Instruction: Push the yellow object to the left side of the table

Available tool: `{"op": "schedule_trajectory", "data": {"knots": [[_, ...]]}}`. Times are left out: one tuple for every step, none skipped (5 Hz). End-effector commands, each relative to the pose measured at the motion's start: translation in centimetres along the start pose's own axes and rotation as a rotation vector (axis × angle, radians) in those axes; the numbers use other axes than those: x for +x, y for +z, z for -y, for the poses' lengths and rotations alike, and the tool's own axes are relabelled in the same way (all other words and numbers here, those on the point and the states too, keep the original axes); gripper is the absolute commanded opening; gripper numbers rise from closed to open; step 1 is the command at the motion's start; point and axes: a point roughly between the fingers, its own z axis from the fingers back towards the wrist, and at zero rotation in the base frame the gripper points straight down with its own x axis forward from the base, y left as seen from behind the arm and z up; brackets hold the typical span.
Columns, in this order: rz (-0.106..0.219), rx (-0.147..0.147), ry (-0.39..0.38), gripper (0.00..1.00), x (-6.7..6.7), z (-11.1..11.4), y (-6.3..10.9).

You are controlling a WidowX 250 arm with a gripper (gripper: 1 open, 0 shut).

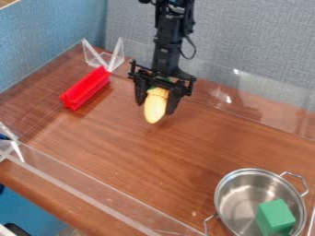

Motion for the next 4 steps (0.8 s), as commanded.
{"op": "schedule_trajectory", "data": {"knots": [[0.047, -0.021, 0.062, 0.00, 0.3, -0.7, 1.5], [0.053, -0.023, -0.004, 0.00, -0.2, -0.4, 2.5], [0.059, -0.022, -0.068, 0.00, -0.7, -0.2, 3.4], [0.064, -0.023, -0.119, 0.00, -0.8, -0.6, 3.0]]}}
